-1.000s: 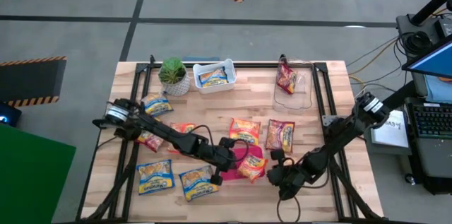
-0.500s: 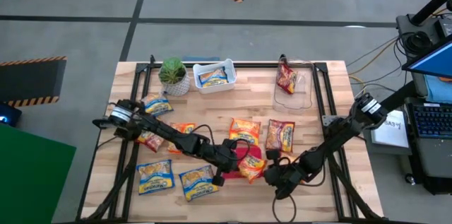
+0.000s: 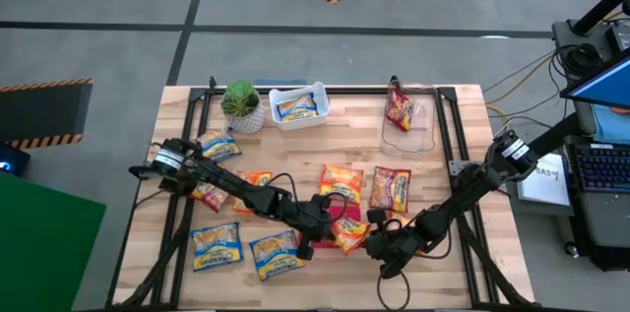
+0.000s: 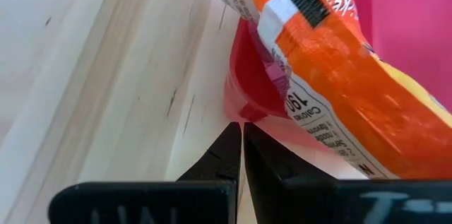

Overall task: Sort Maruchan noodles
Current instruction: Adjust the red bin

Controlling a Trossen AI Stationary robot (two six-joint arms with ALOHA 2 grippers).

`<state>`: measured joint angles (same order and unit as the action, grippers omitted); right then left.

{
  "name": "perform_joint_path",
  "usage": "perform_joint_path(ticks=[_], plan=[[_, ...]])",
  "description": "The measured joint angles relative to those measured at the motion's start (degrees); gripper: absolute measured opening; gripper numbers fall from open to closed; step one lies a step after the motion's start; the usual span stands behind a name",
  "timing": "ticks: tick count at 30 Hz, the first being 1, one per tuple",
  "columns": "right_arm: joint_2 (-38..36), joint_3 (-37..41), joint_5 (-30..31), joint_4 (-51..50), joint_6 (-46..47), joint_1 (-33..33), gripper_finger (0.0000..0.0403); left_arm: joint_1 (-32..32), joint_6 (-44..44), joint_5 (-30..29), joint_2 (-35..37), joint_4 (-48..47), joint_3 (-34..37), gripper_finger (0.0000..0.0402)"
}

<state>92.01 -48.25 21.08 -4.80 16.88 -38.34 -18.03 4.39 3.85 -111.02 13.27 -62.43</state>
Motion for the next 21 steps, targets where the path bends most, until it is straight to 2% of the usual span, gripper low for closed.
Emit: perform_joint_path(ticks=[17, 21], plan=[[-0.3, 0.0, 2.0, 0.9, -2.5, 1.3, 0.0009, -0.1, 0.9, 0.2, 0.0, 0.7, 0.3, 0.0000], [-0.9, 0.0, 1.6, -1.6, -0.8, 1.3, 0.0009, -0.2, 0.0, 0.2, 0.1, 0.1, 0.3, 0.0000]])
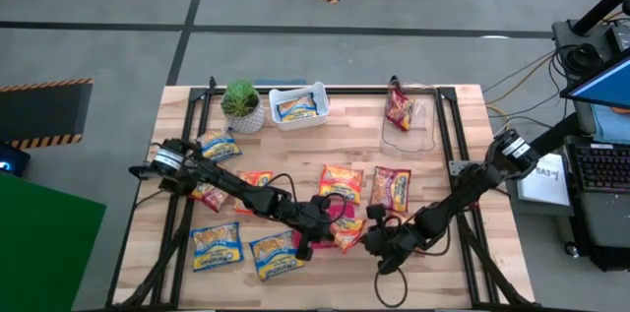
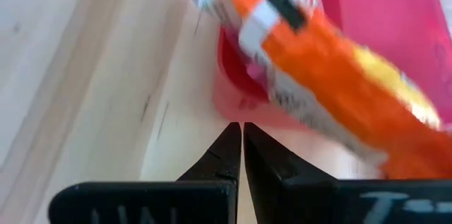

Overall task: Sort Maruchan noodles
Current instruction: Adjust the red bin, then put the red noodle pack into the transparent bin

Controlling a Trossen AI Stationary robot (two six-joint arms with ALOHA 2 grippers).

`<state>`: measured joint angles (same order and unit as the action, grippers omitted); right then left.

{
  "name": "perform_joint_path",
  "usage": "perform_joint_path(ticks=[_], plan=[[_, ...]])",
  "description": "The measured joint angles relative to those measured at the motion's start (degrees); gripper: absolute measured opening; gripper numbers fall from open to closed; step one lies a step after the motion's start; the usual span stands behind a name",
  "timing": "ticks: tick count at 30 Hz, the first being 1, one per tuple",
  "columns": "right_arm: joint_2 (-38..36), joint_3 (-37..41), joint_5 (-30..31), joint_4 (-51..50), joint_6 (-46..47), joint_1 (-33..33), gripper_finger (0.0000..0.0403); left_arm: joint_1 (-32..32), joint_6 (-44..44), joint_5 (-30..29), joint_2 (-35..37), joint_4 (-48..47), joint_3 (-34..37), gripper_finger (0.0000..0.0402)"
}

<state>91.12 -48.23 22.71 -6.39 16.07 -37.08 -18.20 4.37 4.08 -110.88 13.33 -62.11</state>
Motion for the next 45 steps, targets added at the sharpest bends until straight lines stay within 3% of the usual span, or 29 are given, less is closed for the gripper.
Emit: perform_joint_path(ticks=[8, 18, 27, 34, 38, 45], plan=[[-4.8, 0.0, -0.7, -11.0, 5.1, -0.8, 0.0009, 0.3, -2.5, -0.9, 2.5, -4.9, 0.0, 0.0000], [-18.4, 0.0, 3.1, -18.0, 6.3, 1.6, 0.0009, 0.4, -11.0, -7.1, 14.6, -18.2, 0.0, 0.0000], [-26.6, 0.4, 8.7, -18.2, -3.3, 7.3, 0.0009, 0.6, -16.3, -8.4, 28.2, -23.0, 3.7, 0.0000], [-28.2, 0.8, 9.8, -14.1, -11.5, 14.2, 0.0009, 1.9, -20.2, -14.2, 39.1, -20.3, 10.8, 0.0000], [-28.4, 0.9, 4.9, -8.6, -16.7, 20.3, 0.0009, 4.4, -25.0, -14.7, 45.0, -13.7, 16.5, 0.0000], [-27.9, 0.9, -14.0, -2.1, -21.7, 33.5, 0.0009, 11.2, -31.6, -14.7, 52.7, 0.9, 28.2, 0.0000]])
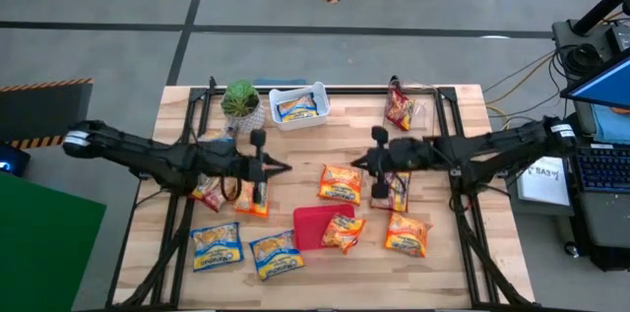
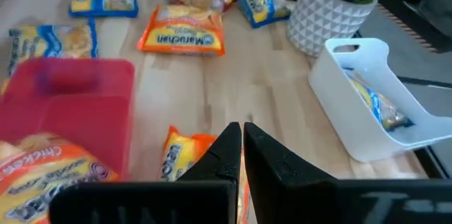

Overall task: Sort Maruchan noodles
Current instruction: Put the red noodle pack into the transparent bin

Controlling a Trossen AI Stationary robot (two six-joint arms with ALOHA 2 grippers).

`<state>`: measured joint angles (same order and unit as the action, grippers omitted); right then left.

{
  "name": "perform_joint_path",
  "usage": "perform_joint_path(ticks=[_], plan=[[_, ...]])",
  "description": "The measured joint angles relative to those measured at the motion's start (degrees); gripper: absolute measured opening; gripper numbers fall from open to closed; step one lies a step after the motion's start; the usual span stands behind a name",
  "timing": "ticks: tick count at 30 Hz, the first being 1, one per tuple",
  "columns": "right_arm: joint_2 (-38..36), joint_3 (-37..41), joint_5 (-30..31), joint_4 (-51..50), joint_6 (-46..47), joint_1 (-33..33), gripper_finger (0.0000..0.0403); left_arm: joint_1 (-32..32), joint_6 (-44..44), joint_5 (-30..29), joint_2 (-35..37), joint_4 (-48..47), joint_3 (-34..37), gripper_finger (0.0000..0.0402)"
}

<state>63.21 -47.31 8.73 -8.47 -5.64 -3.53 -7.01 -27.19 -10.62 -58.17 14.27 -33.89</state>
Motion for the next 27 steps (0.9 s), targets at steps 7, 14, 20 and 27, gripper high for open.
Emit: perform_joint_path(ticks=[7, 14, 20, 27], plan=[[0.9, 0.0, -1.1, 0.2, 1.0, 7.6, 0.0009, 4.9, 1.5, -4.0, 4.4, 4.8, 4.2, 0.0000], [1.1, -3.5, -1.6, -4.1, 10.0, 9.0, 0.0020, 5.0, 4.8, -9.5, 4.8, 3.1, 4.1, 0.0000], [4.4, -12.5, -1.7, -19.5, 18.2, 9.2, 0.0095, 5.0, 5.2, -9.5, 4.3, 1.4, 4.0, 0.0000], [12.7, -24.4, -1.7, -38.9, 12.5, 9.2, 0.0206, 5.0, 5.2, -9.5, 4.4, 0.6, 4.0, 0.0000]])
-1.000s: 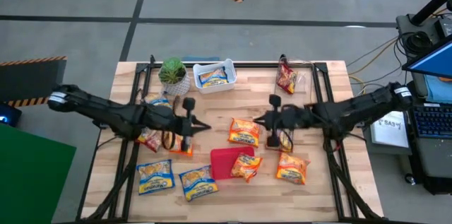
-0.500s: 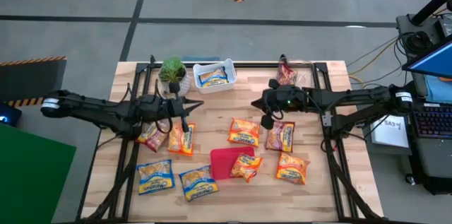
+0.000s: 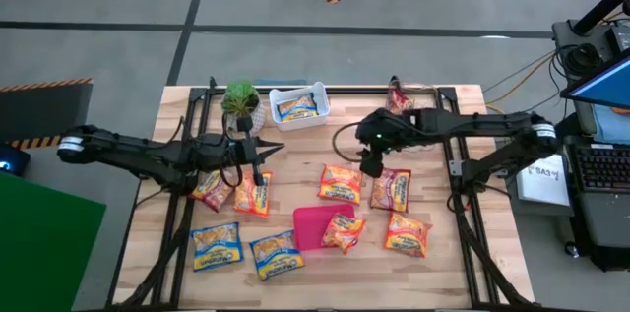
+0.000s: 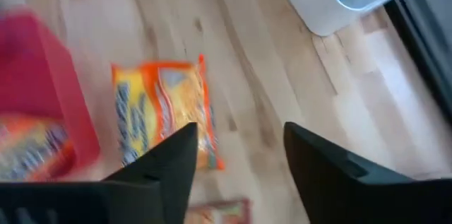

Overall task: Sort Maruchan noodles
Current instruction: Put the red noodle pack into the transparent bin

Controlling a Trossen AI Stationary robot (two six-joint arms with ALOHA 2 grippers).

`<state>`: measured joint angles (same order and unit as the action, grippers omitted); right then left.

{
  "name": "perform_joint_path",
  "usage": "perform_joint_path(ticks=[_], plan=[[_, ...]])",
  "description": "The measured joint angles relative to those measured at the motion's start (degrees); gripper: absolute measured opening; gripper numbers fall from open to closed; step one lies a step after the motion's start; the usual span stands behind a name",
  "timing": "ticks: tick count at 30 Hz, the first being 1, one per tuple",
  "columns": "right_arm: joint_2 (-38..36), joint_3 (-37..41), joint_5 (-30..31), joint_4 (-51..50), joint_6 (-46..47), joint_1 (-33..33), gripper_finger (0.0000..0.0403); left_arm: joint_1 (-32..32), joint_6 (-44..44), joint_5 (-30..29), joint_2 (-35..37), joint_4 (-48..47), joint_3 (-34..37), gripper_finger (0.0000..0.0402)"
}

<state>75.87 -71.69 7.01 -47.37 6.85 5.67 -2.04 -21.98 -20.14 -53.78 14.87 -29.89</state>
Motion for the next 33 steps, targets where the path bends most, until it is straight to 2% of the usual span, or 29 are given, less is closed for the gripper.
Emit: perform_joint_path(ticks=[2, 5, 9, 18, 21, 26, 33], plan=[[2.1, -2.6, 0.0, -2.0, -3.8, 0.0, 0.0225, 0.0, 0.0, 0.0, 0.0, -0.8, 0.0, 0.0000], [5.2, -6.1, -0.5, -4.0, -3.1, -0.1, 0.0243, 0.0, 0.5, 0.0, -0.1, -1.3, 0.0, 0.0000], [8.4, -9.2, -6.8, -7.4, -1.3, -0.1, 0.0251, 0.0, 0.5, 0.0, -0.1, -1.3, 0.0, 0.0000], [14.0, -13.0, -14.0, -21.6, 22.5, -0.1, 0.0235, 0.0, 1.5, 0.0, -0.1, -1.6, 0.0, 0.0000], [13.8, -11.4, -16.6, -22.9, 27.9, -1.2, 0.0233, 0.0, 1.6, 0.0, -0.1, -2.2, 0.0, 0.0000], [10.0, -5.9, -17.3, -22.7, 36.4, -4.3, 0.0243, 0.0, 1.7, 0.0, -0.1, -2.3, 0.0, 0.0000], [-0.7, 9.5, -15.9, -18.2, 57.5, -9.5, 0.0258, 0.0, 1.7, 0.0, -0.1, -2.4, 0.0, 0.0000]])
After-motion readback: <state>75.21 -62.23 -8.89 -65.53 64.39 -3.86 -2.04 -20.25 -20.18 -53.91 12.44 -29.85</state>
